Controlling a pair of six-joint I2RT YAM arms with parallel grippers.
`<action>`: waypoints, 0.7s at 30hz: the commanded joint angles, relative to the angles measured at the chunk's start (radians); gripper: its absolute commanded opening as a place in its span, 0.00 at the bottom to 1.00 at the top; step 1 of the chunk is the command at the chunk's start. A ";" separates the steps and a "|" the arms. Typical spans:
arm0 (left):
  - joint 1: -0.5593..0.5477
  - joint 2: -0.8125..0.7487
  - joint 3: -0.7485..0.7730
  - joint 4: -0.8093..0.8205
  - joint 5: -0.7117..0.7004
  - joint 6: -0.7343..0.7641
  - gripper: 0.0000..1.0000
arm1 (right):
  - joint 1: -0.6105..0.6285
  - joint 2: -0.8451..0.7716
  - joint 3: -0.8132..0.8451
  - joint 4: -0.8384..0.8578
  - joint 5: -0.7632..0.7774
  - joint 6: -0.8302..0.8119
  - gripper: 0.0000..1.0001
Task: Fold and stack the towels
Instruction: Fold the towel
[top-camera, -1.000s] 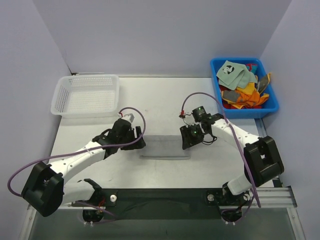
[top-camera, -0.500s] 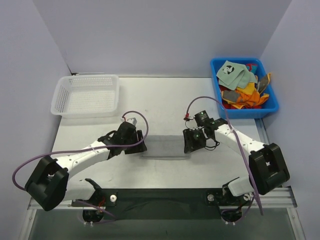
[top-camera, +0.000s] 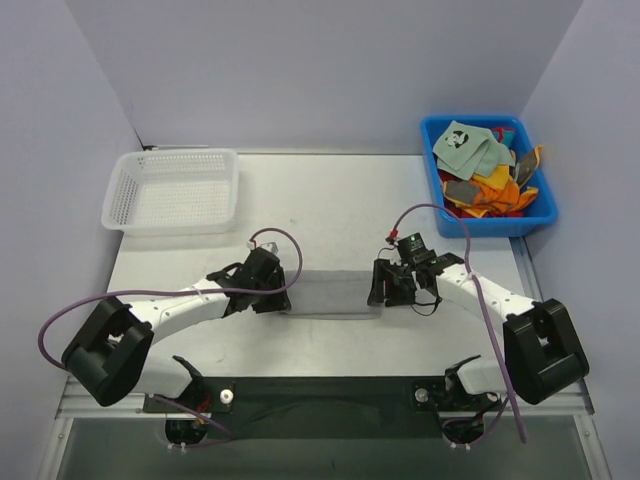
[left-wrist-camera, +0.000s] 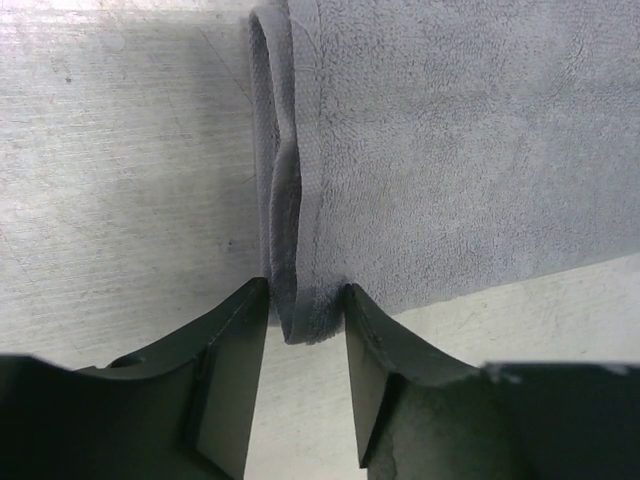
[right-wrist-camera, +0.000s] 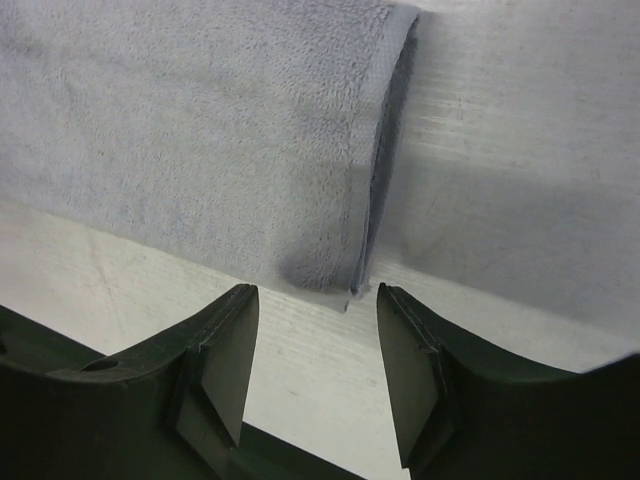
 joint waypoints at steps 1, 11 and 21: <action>-0.003 0.005 -0.007 0.026 -0.020 -0.009 0.45 | -0.014 0.015 -0.028 0.071 0.005 0.074 0.50; -0.003 0.012 -0.002 0.034 -0.020 -0.007 0.14 | -0.018 0.034 -0.028 0.105 -0.038 0.076 0.29; -0.003 -0.019 0.024 -0.002 -0.041 0.008 0.02 | -0.027 -0.005 -0.003 0.067 -0.050 0.067 0.00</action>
